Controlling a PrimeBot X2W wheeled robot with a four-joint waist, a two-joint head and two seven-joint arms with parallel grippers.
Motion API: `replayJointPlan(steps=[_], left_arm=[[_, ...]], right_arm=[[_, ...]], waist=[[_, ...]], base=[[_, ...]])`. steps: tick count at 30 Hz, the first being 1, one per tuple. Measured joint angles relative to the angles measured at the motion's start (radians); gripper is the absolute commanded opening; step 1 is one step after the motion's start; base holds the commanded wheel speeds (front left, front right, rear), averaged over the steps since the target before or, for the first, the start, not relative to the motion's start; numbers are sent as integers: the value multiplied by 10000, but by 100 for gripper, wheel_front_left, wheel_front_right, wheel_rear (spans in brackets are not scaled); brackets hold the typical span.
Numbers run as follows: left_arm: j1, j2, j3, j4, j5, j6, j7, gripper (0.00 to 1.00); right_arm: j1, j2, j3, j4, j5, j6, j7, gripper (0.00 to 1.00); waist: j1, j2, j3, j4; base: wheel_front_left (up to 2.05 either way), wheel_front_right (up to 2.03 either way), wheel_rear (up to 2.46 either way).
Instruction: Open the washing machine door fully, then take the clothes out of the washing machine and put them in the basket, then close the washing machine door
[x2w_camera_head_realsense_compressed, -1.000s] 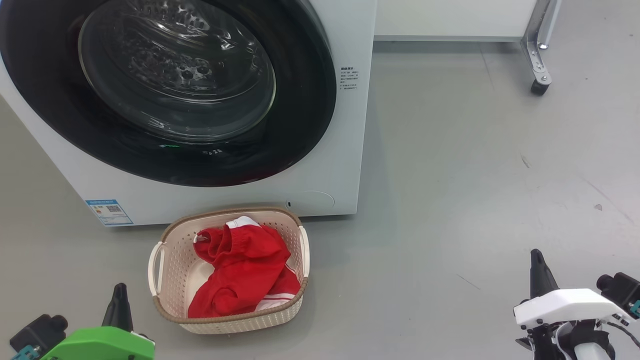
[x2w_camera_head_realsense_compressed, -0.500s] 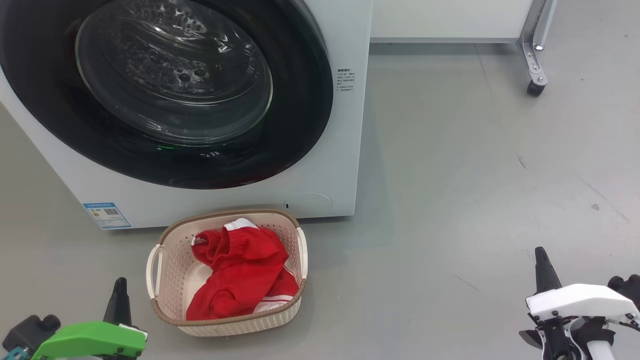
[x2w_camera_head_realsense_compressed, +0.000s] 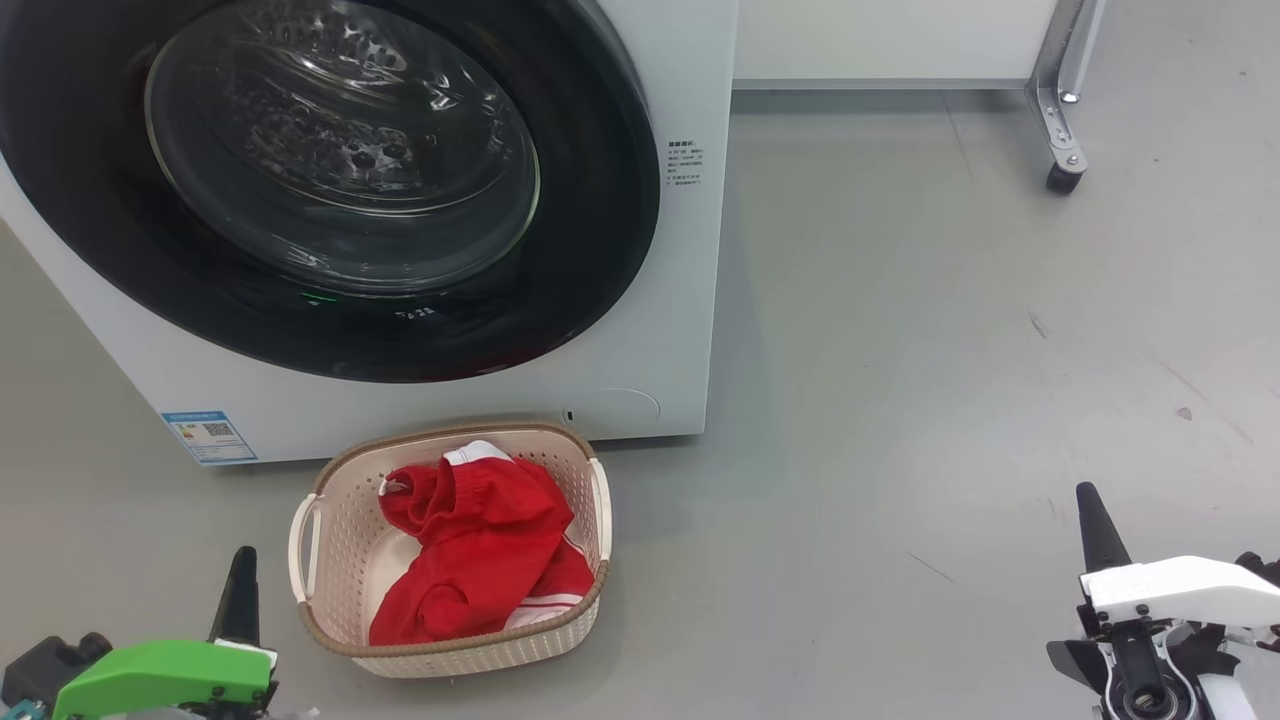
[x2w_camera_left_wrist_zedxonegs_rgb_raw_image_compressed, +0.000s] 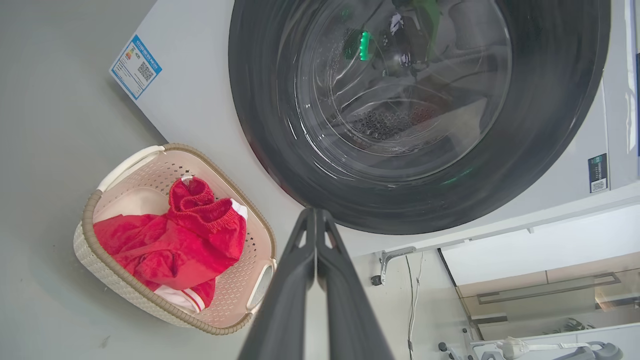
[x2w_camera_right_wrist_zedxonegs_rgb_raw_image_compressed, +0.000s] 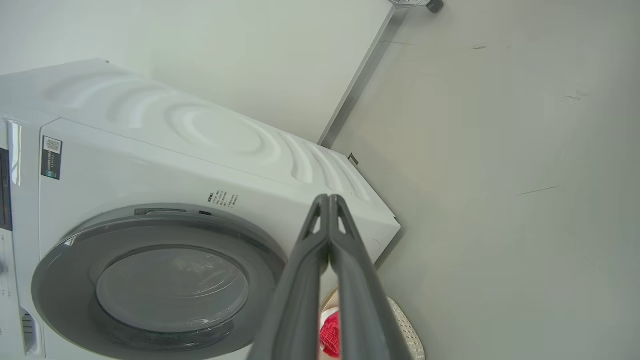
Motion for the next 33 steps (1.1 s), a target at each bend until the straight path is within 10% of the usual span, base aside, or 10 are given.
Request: replayJointPlan(steps=[33], left_arm=[[-337,79,73,-320,-3960,-123,844,0]], right_arm=[[-264,0,-671,-21,3871,203,976,0]], waist=[[0,0,-109,-164]], base=[[0,0,0]])
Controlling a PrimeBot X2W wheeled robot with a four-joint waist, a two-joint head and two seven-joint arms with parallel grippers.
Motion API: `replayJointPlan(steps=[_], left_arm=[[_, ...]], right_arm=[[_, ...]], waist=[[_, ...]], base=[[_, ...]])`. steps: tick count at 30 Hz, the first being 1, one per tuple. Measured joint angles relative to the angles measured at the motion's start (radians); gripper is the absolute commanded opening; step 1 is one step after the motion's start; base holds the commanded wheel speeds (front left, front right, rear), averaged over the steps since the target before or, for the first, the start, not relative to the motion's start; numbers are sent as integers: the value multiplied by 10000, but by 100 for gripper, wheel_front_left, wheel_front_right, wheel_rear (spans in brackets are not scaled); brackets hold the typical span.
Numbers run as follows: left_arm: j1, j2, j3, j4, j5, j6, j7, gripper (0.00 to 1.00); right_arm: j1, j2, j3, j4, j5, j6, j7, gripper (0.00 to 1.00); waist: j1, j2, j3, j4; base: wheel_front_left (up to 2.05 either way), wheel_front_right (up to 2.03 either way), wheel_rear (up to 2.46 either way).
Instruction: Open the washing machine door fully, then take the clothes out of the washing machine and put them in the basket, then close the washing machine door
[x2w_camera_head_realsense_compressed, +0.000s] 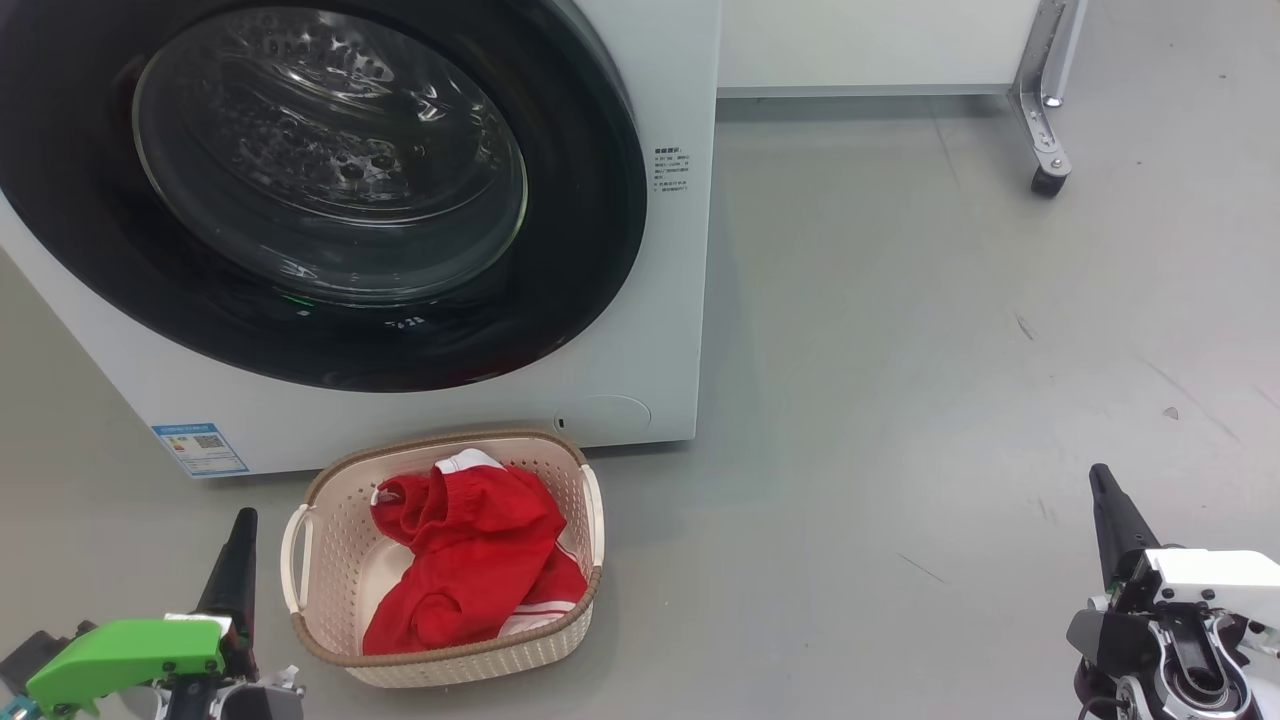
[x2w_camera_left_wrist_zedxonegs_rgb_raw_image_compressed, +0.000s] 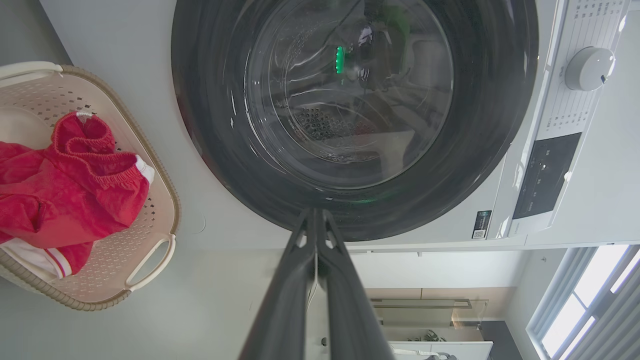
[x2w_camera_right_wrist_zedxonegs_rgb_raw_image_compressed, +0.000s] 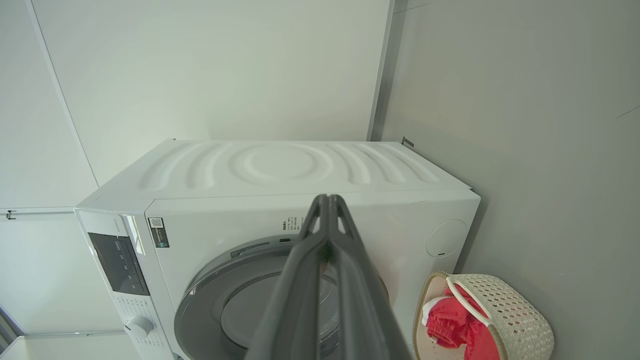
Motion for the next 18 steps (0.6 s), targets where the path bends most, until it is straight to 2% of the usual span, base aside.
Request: replayJointPlan(steps=[18], left_arm=[[0,4,-10,-77,0,-2,-4,0]], right_arm=[[-7,0,-2,-8,0,0,0,0]], waist=[[0,0,2,0]], base=[[0,0,0]])
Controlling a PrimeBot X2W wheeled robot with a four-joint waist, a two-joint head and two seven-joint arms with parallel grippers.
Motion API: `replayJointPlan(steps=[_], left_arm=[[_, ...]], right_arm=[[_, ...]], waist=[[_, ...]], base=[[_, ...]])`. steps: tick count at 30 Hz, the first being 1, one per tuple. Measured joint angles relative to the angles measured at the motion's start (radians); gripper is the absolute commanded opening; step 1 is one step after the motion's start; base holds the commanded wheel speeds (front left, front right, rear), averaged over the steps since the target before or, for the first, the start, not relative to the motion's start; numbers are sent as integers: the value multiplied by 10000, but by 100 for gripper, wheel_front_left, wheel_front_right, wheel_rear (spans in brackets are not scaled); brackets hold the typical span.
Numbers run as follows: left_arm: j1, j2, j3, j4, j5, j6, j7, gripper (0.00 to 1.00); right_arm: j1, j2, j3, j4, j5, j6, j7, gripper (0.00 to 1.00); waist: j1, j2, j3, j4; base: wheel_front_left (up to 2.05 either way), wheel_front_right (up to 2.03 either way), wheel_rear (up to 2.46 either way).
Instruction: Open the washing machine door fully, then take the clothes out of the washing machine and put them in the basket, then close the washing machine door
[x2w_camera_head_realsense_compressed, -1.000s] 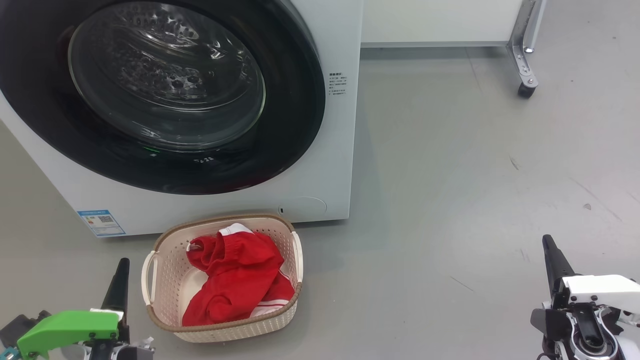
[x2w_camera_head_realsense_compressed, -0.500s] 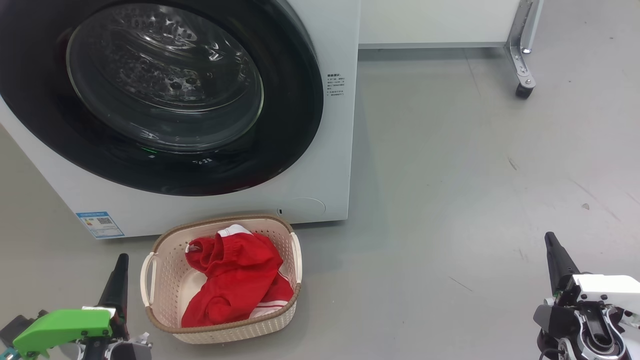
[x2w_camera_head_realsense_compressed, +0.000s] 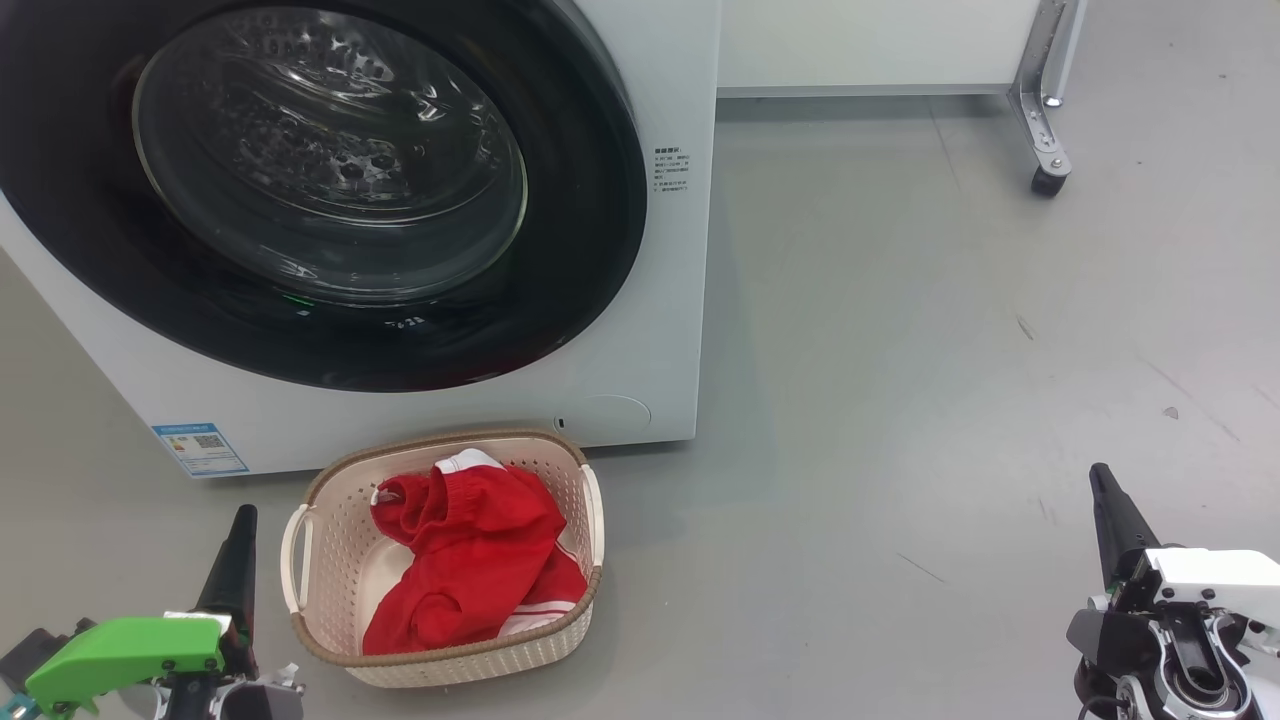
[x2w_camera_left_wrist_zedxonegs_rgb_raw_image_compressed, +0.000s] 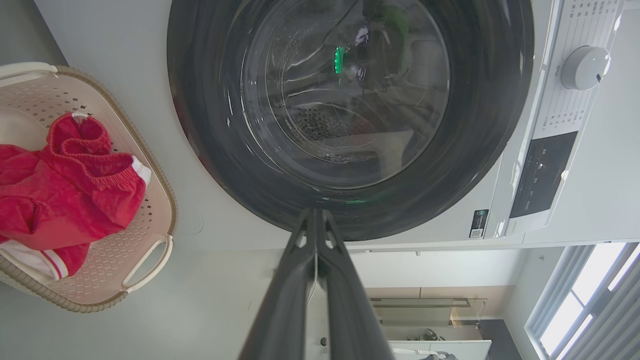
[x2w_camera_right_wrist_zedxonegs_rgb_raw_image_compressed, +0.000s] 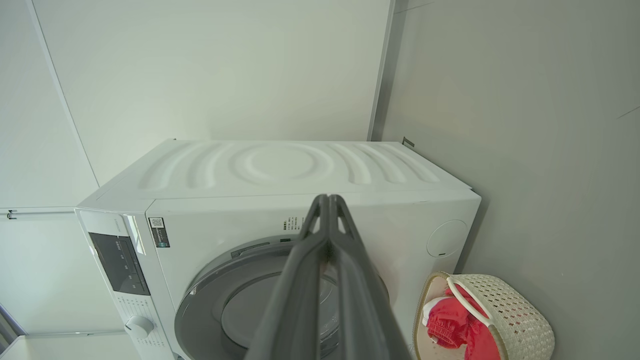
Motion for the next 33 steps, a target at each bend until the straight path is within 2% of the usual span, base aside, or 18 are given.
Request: replayJointPlan(steps=[33], left_arm=[[0,0,-29,-48,0,0,-13,0]], right_arm=[[0,0,0,-10,2,0,0,0]], waist=[[0,0,1,0]], base=[[0,0,0]])
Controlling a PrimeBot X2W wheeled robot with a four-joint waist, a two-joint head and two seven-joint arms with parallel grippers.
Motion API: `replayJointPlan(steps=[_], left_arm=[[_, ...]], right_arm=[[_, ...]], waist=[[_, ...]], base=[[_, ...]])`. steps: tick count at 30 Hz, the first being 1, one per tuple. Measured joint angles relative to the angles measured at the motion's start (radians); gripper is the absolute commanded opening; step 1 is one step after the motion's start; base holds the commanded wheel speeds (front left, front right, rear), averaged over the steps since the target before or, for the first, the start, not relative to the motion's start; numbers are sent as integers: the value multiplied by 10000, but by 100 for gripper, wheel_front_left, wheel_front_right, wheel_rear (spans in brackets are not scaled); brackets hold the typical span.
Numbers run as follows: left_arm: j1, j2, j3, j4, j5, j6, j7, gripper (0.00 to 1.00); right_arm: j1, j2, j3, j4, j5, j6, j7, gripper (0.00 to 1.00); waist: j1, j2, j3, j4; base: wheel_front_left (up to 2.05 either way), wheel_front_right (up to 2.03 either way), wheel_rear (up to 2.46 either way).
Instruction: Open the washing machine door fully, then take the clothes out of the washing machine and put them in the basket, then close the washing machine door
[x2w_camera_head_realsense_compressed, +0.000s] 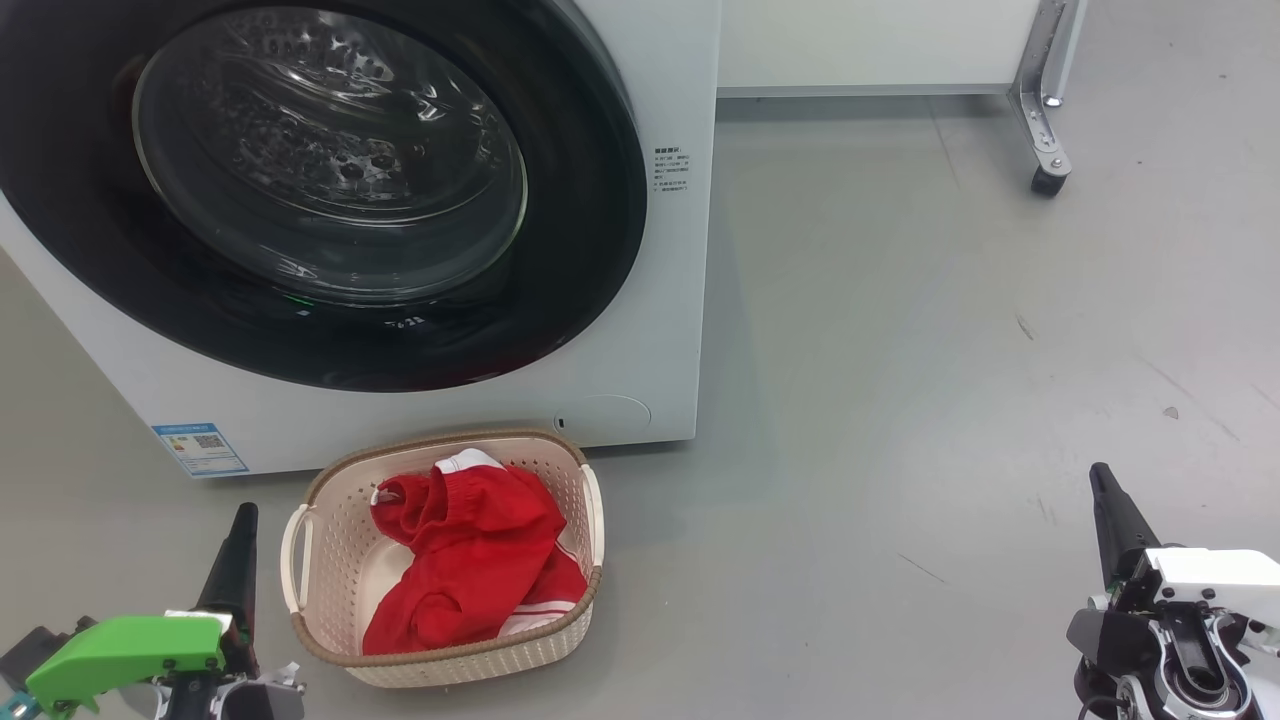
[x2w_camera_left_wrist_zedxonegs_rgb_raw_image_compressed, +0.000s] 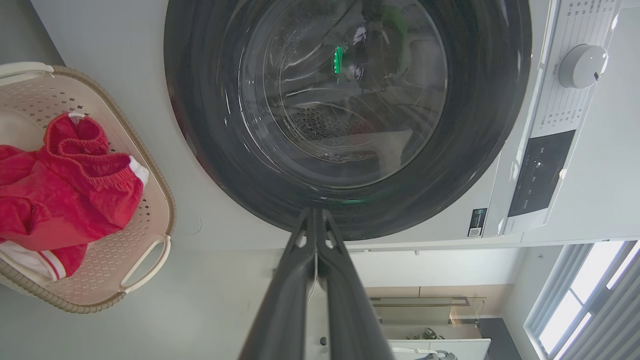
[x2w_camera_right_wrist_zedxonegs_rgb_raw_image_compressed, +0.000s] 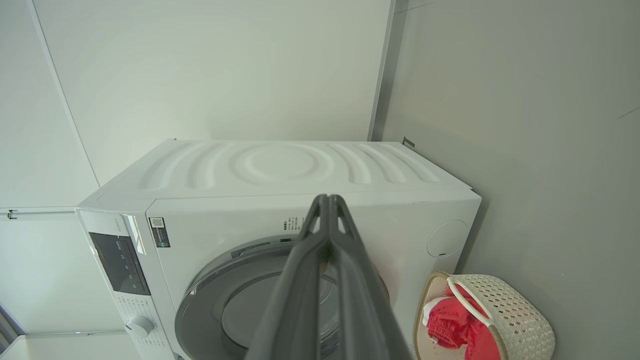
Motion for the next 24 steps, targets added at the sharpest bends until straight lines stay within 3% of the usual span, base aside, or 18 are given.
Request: replayJointPlan(steps=[24], left_arm=[[0,2,-10,-19,0,0,0,0]], right_arm=[[0,0,2,-4,0,0,0,0]], waist=[[0,0,1,0]], base=[[0,0,0]])
